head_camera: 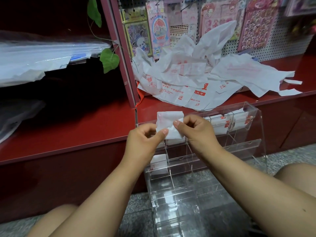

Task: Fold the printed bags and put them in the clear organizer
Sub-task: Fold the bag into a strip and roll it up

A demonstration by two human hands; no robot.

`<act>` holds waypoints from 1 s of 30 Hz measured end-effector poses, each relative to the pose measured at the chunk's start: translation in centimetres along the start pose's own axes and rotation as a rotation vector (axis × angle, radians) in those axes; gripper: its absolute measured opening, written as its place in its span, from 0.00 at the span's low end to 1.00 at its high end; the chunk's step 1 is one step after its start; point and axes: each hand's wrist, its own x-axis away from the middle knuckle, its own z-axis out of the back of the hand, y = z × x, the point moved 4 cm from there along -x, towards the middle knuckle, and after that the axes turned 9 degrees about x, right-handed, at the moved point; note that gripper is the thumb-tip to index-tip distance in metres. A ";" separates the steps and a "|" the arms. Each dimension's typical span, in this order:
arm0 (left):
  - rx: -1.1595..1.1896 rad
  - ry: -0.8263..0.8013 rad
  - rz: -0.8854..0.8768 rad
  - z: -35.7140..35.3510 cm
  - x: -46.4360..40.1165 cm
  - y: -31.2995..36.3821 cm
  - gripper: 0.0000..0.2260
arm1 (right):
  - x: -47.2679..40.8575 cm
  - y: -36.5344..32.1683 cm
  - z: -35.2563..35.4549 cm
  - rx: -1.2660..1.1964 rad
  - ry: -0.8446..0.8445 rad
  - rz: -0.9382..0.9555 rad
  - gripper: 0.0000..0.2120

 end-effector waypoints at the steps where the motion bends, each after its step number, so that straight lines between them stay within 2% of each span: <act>1: 0.069 0.028 0.042 0.0 -0.1 0.0 0.10 | 0.1 0.0 0.0 0.017 0.001 0.008 0.14; 3: 0.187 0.052 0.139 0.2 -0.4 -0.3 0.20 | 0.2 0.2 -0.1 0.057 -0.009 0.024 0.14; 4: 0.241 0.059 0.176 0.2 -0.5 -0.4 0.19 | 0.2 0.3 -0.1 0.081 -0.021 0.032 0.13; 7: 0.267 0.086 0.205 0.7 -0.6 -0.6 0.02 | 0.0 0.8 -0.6 0.087 -0.065 -0.008 0.11; 10: 0.191 0.109 0.166 1.3 -0.7 -1.1 0.06 | -0.4 1.5 -1.2 0.016 -0.164 -0.103 0.15; 11: 0.149 0.095 0.146 1.4 -0.7 -1.1 0.06 | -0.6 1.6 -1.3 0.043 -0.203 -0.103 0.15; 13: 0.045 0.066 0.116 1.7 -0.8 -1.3 0.06 | -0.9 1.7 -1.5 0.169 -0.238 -0.042 0.07; 15: -0.089 0.053 0.095 2.3 -0.9 -1.9 0.07 | -1.2 2.1 -1.6 0.377 -0.209 0.063 0.08; 18: -0.447 0.030 0.048 3.3 -1.2 -2.8 0.08 | -1.3 3.3 -2.5 0.564 -0.262 0.157 0.04; 21: -0.745 -0.025 0.059 3.6 -0.9 -3.5 0.04 | -1.1 4.8 -3.4 0.665 -0.319 0.196 0.03; 24: -0.859 -0.046 0.101 3.6 -0.7 -4.5 0.05 | -0.9 5.9 -3.7 0.710 -0.303 0.161 0.02; 30: -1.024 -0.198 0.134 2.9 -0.6 -7.7 0.09 | -0.7 8.9 -4.2 0.771 -0.348 0.052 0.04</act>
